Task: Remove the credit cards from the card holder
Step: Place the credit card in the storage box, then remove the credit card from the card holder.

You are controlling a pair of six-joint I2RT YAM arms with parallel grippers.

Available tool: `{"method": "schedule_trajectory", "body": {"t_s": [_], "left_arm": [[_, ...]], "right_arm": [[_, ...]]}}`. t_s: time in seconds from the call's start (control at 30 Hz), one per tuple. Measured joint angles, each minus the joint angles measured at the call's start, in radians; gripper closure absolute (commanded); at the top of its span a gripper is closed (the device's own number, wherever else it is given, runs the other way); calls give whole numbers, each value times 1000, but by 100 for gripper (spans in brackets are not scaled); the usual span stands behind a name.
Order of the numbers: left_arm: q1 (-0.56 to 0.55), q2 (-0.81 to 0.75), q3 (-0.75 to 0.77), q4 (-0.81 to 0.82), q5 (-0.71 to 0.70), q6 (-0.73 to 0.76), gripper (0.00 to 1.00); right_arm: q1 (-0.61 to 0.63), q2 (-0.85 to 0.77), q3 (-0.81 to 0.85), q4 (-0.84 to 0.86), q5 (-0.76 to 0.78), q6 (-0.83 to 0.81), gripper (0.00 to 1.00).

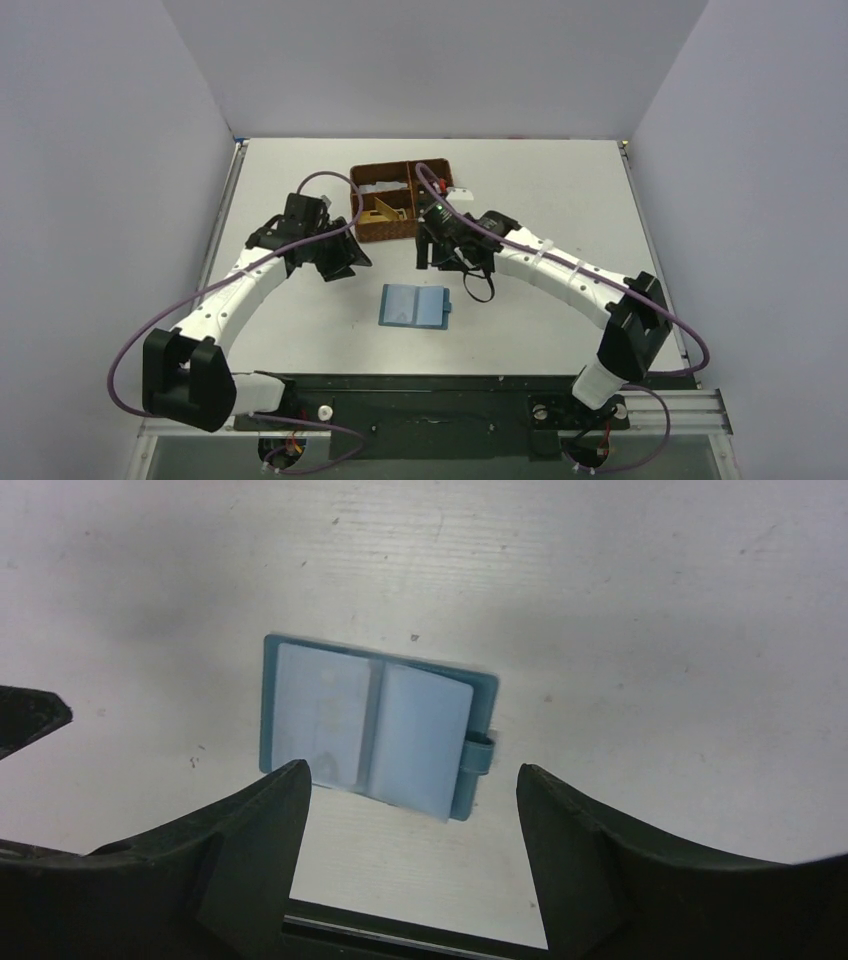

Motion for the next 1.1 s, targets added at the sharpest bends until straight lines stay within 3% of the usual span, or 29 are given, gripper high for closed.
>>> {"method": "schedule_trajectory", "body": {"t_s": [0.37,1.1], "left_arm": [[-13,-204,-235,66,-12,56,53],[-24,-303,-362,159,-32,60,53]], "right_arm": [[235,11,-114,183,124,110,29],[249,235,-147,351,158,145,35]]}}
